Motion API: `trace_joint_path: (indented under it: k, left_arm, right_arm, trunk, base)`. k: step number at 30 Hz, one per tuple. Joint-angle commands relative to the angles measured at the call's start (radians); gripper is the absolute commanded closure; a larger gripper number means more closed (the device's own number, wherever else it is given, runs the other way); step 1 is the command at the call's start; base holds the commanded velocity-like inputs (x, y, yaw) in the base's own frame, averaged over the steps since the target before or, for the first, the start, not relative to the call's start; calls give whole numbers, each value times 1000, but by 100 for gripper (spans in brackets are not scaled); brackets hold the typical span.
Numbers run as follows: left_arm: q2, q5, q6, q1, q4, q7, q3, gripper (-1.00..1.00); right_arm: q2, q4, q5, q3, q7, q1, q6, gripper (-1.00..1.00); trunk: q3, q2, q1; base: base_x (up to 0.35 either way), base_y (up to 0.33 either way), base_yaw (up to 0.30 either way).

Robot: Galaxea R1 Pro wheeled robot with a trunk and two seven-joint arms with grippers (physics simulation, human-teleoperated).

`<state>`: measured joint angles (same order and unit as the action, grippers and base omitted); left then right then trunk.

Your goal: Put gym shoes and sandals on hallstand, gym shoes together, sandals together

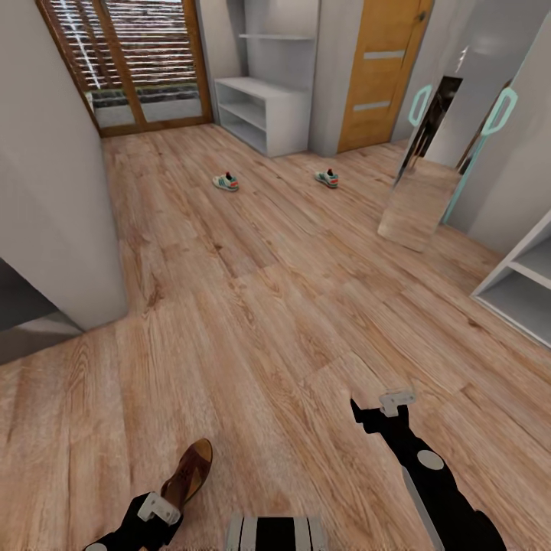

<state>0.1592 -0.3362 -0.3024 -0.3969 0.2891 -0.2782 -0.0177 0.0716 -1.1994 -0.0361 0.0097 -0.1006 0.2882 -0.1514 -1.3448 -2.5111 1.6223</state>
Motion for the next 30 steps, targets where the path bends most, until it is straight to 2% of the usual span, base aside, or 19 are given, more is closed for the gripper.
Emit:
trace_joint_path:
  k: [1,5,10,30]
  left_arm:
    - [0,-5,-3,0,0,-3,-2,-100]
    - [0,-5,-3,0,-1,-3,-2,-100]
    - [1,-6,-3,0,-1,-3,-2,-100]
    - [2,-6,-3,-2,4,-3,-3,-100]
  right_arm:
    - [1,-2,-4,1,-2,0,-6,-100]
    - [1,-2,-4,1,-2,0,-6,-100]
    - [1,-2,-4,1,-2,0,-5,-100]
    - [0,-2,-4,1,-2,0,-6,-100]
  trunk:
    - [-6,-1,0]
    - [-27,-1,2]
    - [-35,-1,2]
    - [-43,-1,2]
  base:
    - [0,0,0]
    - [0,0,0]
    - [0,0,0]
    - [0,0,7]
